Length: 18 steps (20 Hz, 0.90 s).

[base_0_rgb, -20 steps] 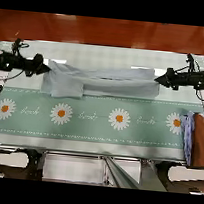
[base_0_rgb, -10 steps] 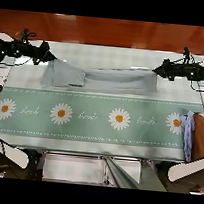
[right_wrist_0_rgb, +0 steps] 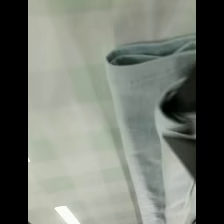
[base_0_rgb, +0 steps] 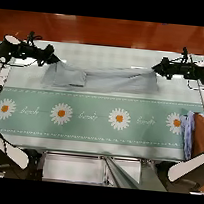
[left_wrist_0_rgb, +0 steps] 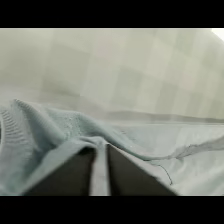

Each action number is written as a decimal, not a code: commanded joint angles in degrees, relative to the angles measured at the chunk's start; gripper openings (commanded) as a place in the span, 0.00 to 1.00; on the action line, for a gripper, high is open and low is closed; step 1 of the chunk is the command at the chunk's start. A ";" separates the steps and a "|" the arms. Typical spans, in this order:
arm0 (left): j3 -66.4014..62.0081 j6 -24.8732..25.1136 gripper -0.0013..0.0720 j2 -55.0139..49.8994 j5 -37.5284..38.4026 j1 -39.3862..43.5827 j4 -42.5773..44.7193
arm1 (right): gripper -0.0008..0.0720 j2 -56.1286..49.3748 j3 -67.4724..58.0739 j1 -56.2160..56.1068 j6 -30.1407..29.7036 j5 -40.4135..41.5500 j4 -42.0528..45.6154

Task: Fold the shirts.

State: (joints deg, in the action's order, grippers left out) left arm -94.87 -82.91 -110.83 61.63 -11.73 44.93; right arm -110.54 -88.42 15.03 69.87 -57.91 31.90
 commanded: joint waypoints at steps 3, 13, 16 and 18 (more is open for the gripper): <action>-4.28 -0.59 0.71 0.33 12.72 -2.08 3.58 | 0.58 0.15 -2.86 2.45 1.20 -9.99 -0.17; 25.03 -6.34 0.71 39.04 -7.02 -2.69 24.94 | 0.59 12.92 13.75 13.57 3.56 -7.54 10.67; 36.48 -6.34 0.71 45.99 -10.03 1.70 24.94 | 0.59 9.70 17.90 10.64 -0.04 -5.90 4.94; 39.26 -6.36 0.71 46.90 -10.23 3.67 24.92 | 0.59 7.30 17.84 8.98 -0.87 -5.11 1.51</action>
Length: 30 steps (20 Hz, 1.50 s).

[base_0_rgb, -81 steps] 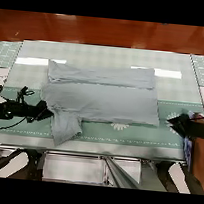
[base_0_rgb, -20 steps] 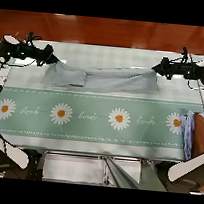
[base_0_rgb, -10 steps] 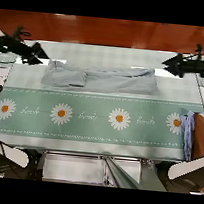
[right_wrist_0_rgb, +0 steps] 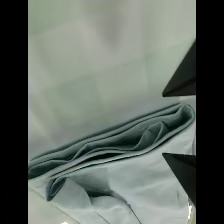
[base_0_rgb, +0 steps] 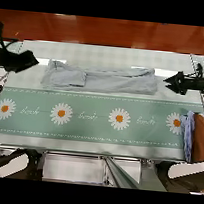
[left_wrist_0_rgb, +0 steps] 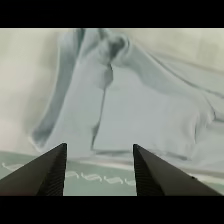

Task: Fold the shirts.

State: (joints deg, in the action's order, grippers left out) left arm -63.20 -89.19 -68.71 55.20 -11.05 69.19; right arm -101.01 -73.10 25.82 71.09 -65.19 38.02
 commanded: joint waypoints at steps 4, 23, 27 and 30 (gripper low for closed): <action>8.00 -0.09 0.71 4.42 -3.98 4.68 -0.68 | 0.60 -5.33 -0.02 -5.25 -2.34 2.05 -6.40; 8.00 -0.04 0.16 4.04 -3.96 8.09 -3.65 | 0.05 16.13 -5.62 -11.91 6.69 -3.08 12.04; 7.96 0.81 0.05 1.77 -4.44 14.64 -6.36 | 0.05 33.92 7.04 -9.97 6.69 -4.74 14.56; 6.36 4.15 0.05 -2.99 -4.44 23.10 -12.68 | 0.05 48.09 17.40 -7.08 7.50 -7.61 14.60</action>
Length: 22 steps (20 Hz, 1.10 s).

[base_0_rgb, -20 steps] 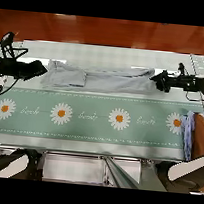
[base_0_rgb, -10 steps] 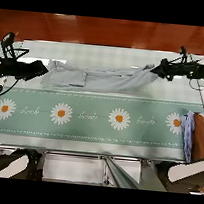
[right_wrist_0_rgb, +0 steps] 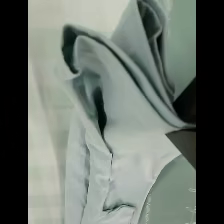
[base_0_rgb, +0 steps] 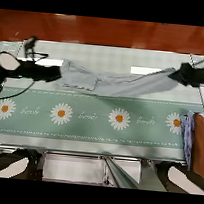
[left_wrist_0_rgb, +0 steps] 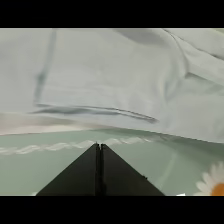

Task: Fold the shirts.

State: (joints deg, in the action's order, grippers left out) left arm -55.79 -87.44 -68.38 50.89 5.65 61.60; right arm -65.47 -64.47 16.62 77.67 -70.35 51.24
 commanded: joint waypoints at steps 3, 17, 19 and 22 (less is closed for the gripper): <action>-6.73 2.95 0.05 -10.08 1.31 15.76 -6.82 | 0.05 25.59 15.65 6.03 2.91 -6.93 1.90; -38.51 -2.01 0.05 -41.79 14.86 39.91 -8.35 | 0.05 43.08 17.55 9.27 6.49 -12.94 -7.78; -38.53 -1.31 0.05 -43.06 15.12 42.60 -11.21 | 0.05 42.77 17.55 9.27 6.49 -12.68 -7.80; -38.82 1.79 0.05 -43.32 15.41 44.78 -14.19 | 0.05 42.05 17.55 9.27 6.32 -12.46 -7.85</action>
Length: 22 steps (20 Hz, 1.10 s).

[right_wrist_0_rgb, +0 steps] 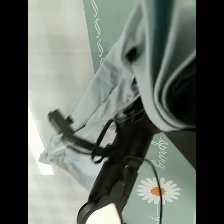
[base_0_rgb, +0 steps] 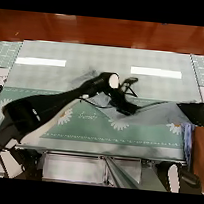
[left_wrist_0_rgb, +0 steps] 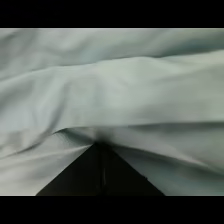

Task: Fold the shirts.

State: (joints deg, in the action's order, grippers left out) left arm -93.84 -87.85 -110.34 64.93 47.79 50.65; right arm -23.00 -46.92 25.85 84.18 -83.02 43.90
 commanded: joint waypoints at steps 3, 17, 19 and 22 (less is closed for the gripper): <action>-1.07 3.76 0.05 0.66 2.84 -0.17 -3.39 | 0.05 -0.44 0.02 0.04 -0.20 0.85 -0.59; 36.83 11.37 0.05 51.28 1.90 -47.04 -0.55 | 0.05 -48.37 -16.26 -43.71 -13.35 28.11 -18.23; 39.19 11.41 0.05 53.77 1.73 -49.88 -0.55 | 0.05 -58.49 -24.11 -47.08 -13.53 28.22 -18.32; 40.74 11.98 0.05 54.12 1.53 -51.10 -0.55 | 0.05 -69.00 -33.29 -48.57 -13.29 28.22 -18.67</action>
State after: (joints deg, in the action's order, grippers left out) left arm -56.03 -76.49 -58.67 66.94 -0.64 50.09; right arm -81.06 -71.75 -18.90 71.31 -56.55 25.78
